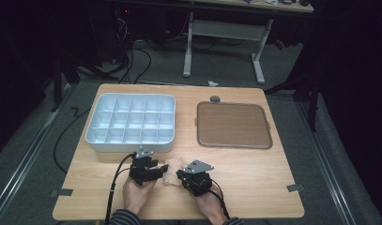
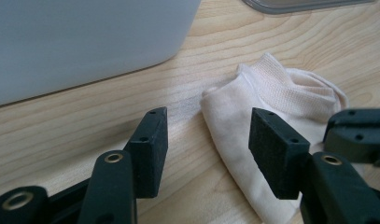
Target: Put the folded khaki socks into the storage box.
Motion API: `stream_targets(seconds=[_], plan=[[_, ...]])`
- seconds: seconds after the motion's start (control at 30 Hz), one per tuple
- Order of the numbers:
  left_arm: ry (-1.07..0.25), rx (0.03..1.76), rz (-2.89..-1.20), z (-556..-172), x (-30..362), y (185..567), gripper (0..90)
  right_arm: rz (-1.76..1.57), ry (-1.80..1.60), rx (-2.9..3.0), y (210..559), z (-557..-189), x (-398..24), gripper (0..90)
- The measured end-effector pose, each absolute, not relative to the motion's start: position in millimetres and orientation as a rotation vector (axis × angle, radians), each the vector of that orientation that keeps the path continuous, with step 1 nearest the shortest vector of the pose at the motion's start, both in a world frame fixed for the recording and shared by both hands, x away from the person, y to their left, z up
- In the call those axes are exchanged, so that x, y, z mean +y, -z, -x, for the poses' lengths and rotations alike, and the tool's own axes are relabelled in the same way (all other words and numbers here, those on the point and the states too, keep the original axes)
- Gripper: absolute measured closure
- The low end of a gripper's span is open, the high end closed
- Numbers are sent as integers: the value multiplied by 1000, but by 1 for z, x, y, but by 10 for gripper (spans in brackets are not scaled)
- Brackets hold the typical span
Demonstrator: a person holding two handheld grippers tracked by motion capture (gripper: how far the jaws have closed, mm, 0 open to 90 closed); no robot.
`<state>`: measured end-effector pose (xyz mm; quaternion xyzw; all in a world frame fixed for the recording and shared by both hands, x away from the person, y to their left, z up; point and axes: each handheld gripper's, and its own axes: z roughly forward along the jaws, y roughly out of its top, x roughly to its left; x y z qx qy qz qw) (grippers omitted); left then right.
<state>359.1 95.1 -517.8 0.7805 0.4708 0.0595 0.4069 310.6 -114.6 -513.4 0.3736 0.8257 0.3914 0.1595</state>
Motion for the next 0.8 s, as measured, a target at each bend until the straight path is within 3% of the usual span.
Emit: stream_targets(seconds=[0.8], plan=[[-121,1196,-1982,-372,87,525,569,-1068,-1065,2375,524,-309,-113,864]])
